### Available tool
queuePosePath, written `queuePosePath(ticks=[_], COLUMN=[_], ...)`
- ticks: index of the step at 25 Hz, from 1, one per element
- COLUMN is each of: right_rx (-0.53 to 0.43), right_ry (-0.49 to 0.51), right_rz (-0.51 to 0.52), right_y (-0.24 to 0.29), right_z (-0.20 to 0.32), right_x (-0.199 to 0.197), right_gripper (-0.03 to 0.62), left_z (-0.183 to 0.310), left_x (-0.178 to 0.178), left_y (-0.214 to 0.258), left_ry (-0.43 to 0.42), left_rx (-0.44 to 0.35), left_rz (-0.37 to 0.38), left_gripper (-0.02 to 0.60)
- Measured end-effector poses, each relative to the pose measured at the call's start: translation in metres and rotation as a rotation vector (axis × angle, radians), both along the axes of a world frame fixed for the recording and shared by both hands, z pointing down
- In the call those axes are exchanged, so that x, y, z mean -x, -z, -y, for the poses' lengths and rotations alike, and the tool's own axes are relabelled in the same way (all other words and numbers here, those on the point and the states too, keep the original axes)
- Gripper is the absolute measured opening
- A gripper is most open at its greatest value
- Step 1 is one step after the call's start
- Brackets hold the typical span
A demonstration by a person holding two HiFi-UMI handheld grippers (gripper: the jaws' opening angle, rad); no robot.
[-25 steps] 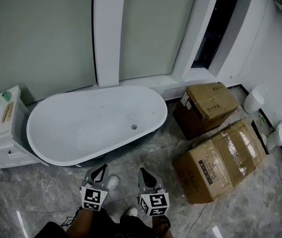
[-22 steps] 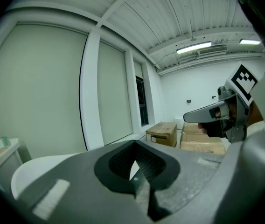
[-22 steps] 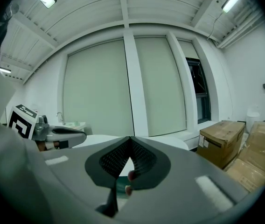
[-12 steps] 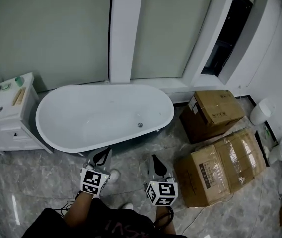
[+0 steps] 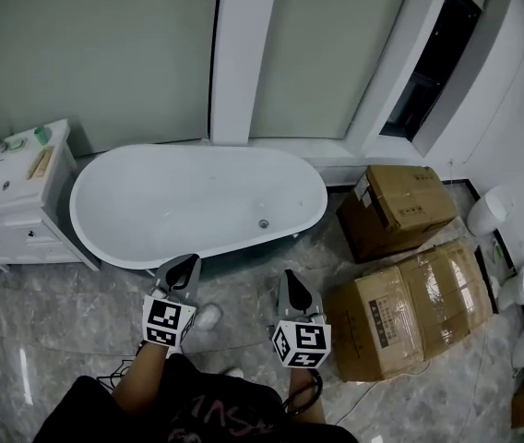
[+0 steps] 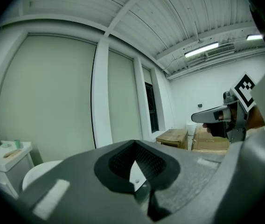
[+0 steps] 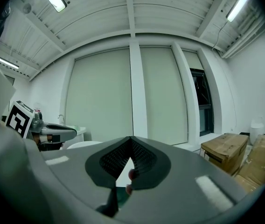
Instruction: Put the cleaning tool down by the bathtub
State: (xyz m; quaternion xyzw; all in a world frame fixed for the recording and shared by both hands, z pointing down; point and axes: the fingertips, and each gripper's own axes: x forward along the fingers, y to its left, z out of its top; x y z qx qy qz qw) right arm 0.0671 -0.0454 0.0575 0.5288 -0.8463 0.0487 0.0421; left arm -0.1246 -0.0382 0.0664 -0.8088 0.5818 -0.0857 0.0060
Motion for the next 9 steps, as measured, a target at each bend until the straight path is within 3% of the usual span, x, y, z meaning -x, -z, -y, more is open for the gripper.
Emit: queuePosePath(ticks=[9], right_rx=[0.007], right_ry=[0.012], right_rz=[-0.007], right_y=[-0.0059], right_z=[0.0059], right_x=[0.0058], right_gripper=[0.017], left_z=[0.0013], left_x=[0.0102], left_y=[-0.0036], left_ry=[0.019], left_rx=[-0.001], left_rz=[0.006], left_gripper=[0.000])
